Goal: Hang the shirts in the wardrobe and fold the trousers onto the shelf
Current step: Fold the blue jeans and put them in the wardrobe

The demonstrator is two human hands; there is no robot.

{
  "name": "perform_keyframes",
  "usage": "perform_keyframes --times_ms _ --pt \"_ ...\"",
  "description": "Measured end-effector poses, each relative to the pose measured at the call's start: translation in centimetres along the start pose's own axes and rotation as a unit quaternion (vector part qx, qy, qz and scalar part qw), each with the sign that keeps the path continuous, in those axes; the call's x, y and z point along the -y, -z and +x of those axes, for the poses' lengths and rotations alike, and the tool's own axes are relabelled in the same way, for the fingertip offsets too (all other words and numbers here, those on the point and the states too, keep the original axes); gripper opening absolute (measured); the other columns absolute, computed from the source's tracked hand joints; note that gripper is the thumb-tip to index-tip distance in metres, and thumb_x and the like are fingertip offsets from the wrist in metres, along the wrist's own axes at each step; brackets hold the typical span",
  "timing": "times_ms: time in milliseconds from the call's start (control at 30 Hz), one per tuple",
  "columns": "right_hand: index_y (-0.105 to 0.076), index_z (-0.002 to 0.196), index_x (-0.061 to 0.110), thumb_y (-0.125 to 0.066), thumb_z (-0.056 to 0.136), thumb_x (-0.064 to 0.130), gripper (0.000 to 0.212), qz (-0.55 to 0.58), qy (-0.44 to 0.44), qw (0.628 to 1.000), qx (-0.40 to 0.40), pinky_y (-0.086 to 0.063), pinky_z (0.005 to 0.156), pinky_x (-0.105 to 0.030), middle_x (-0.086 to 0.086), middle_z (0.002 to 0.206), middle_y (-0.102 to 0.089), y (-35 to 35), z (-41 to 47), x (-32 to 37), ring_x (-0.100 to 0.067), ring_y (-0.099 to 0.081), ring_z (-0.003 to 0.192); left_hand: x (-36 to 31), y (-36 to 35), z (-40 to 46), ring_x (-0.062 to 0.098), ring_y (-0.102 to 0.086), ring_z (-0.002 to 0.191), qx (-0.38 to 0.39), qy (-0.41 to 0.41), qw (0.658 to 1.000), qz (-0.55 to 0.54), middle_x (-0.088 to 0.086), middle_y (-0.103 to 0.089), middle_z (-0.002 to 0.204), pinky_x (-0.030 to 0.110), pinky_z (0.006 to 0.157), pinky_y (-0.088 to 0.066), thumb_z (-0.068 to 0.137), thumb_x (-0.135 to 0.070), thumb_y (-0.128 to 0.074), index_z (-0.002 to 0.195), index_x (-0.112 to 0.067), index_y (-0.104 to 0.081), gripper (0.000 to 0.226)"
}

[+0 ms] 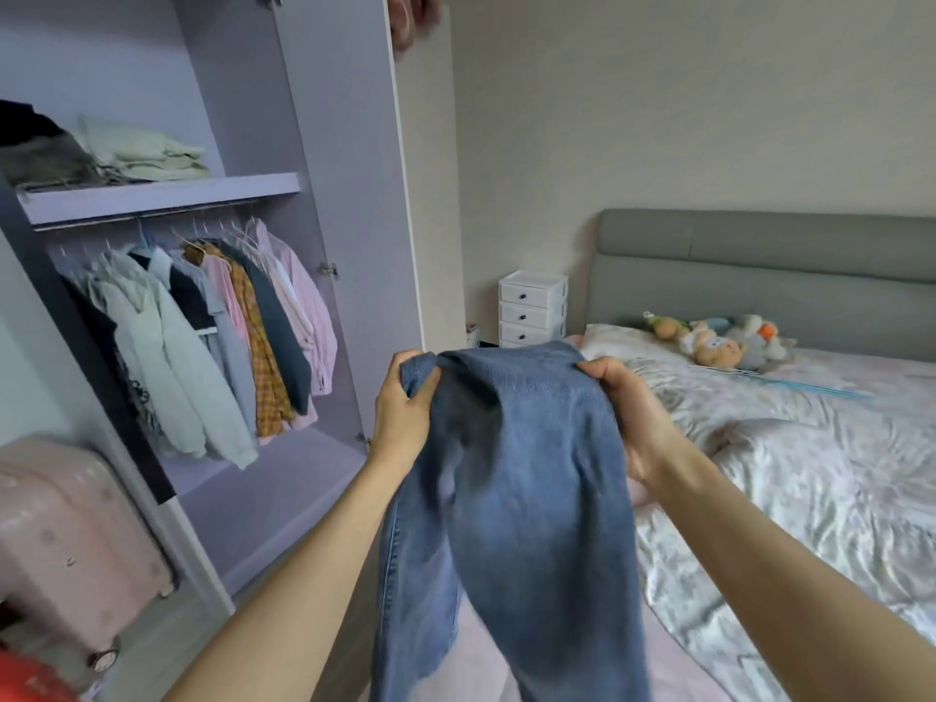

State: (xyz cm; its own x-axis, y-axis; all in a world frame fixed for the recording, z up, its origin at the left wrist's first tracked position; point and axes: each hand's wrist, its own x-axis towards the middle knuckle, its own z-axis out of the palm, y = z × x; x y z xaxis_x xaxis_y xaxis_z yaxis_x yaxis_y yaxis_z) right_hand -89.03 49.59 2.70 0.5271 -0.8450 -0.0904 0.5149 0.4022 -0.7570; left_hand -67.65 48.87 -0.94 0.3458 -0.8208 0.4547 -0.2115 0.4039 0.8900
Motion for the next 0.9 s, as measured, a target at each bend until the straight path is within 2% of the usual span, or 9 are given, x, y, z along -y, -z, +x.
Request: perform_keyframes --times_ms 100,167,233,267,400,500,600,733,900 --pt "-0.050 0.121 0.007 -0.047 0.095 0.026 0.032 -0.326 -0.048 0.938 -0.105 -0.056 0.064 -0.029 -0.006 0.096 -0.068 1.2 -0.2 -1.1 -0.014 -0.068 0.076 0.1 0.1 -0.6 -0.014 -0.055 0.075 -0.032 0.026 0.998 -0.048 -0.016 -0.058 0.088 0.002 0.066 -0.041 0.094 -0.013 -0.054 0.091 -0.036 -0.051 0.023" --pt "-0.054 0.112 0.011 -0.047 0.096 0.033 0.028 -0.499 -0.064 0.856 -0.123 -0.052 0.053 -0.020 0.003 0.087 -0.063 2.1 -0.5 -2.3 -0.006 -0.064 0.064 -0.2 -0.1 -1.0 -0.013 -0.056 0.076 -0.031 0.027 0.997 -0.065 -0.014 -0.059 0.090 0.003 0.070 -0.042 0.093 -0.011 -0.054 0.092 -0.034 -0.052 0.023" --pt "-0.055 0.093 0.015 -0.051 0.095 0.027 0.013 -0.557 0.004 0.816 -0.152 -0.046 0.051 -0.014 0.005 0.080 -0.058 2.6 -0.5 -2.6 -0.005 -0.056 0.065 -0.7 -0.6 -1.4 -0.005 -0.057 0.081 -0.021 0.026 0.996 -0.079 -0.010 -0.060 0.090 0.009 0.076 -0.045 0.092 -0.009 -0.055 0.092 -0.030 -0.053 0.021" --pt "-0.055 0.089 0.016 -0.055 0.093 0.021 0.007 -0.543 0.039 0.822 -0.165 -0.045 0.052 -0.011 0.004 0.082 -0.059 2.8 -0.6 -2.5 -0.004 -0.056 0.068 -0.8 -0.9 -1.7 -0.001 -0.057 0.083 -0.018 0.031 0.996 -0.084 -0.009 -0.060 0.090 0.013 0.080 -0.045 0.092 -0.009 -0.055 0.092 -0.029 -0.053 0.020" --pt "-0.063 0.095 0.011 -0.059 0.089 0.011 0.008 -0.283 0.067 0.949 -0.119 -0.053 0.068 -0.025 -0.002 0.089 -0.069 2.3 -1.3 -1.4 -0.013 -0.065 0.080 -1.2 -1.2 -1.9 0.004 -0.057 0.085 -0.034 0.032 0.995 -0.088 -0.009 -0.060 0.091 0.020 0.084 -0.046 0.093 -0.013 -0.054 0.091 -0.032 -0.052 0.019" --pt "-0.059 0.095 0.006 -0.049 0.092 0.004 0.011 -0.231 0.048 0.966 -0.104 -0.055 0.074 -0.037 -0.009 0.090 -0.066 1.6 -1.4 -1.1 -0.020 -0.062 0.080 -1.3 -1.1 -1.8 -0.009 -0.056 0.078 -0.039 0.018 0.997 -0.063 -0.012 -0.059 0.088 0.010 0.076 -0.044 0.093 -0.014 -0.054 0.089 -0.033 -0.051 0.020" --pt "-0.056 0.091 0.009 -0.050 0.095 0.013 0.008 -0.270 0.084 0.948 -0.147 -0.054 0.051 -0.026 -0.006 0.081 -0.064 0.7 -0.9 -0.3 -0.013 -0.063 0.068 -0.9 -0.7 -2.2 -0.012 -0.055 0.075 -0.034 0.028 0.997 -0.056 -0.013 -0.058 0.088 0.004 0.069 -0.043 0.094 -0.014 -0.054 0.091 -0.034 -0.050 0.021" --pt "-0.052 0.086 0.019 -0.059 0.089 0.027 0.011 -0.490 0.197 0.811 -0.250 -0.046 0.056 -0.025 0.000 0.078 -0.059 1.6 -0.1 1.8 -0.010 -0.055 0.062 -0.1 0.0 -3.0 -0.001 -0.056 0.083 -0.023 0.051 0.997 -0.049 -0.012 -0.059 0.090 0.013 0.077 -0.045 0.094 -0.015 -0.053 0.092 -0.036 -0.050 0.021" --pt "-0.056 0.108 0.018 -0.067 0.083 0.036 0.033 -0.481 0.112 0.837 -0.236 -0.045 0.064 -0.021 -0.004 0.106 -0.063 3.0 0.3 0.0 -0.012 -0.059 0.086 -0.9 -1.4 -4.5 -0.007 -0.057 0.084 0.025 0.001 1.000 0.020 -0.013 -0.060 0.091 0.007 0.075 -0.042 0.092 -0.011 -0.055 0.091 -0.035 -0.050 0.024"
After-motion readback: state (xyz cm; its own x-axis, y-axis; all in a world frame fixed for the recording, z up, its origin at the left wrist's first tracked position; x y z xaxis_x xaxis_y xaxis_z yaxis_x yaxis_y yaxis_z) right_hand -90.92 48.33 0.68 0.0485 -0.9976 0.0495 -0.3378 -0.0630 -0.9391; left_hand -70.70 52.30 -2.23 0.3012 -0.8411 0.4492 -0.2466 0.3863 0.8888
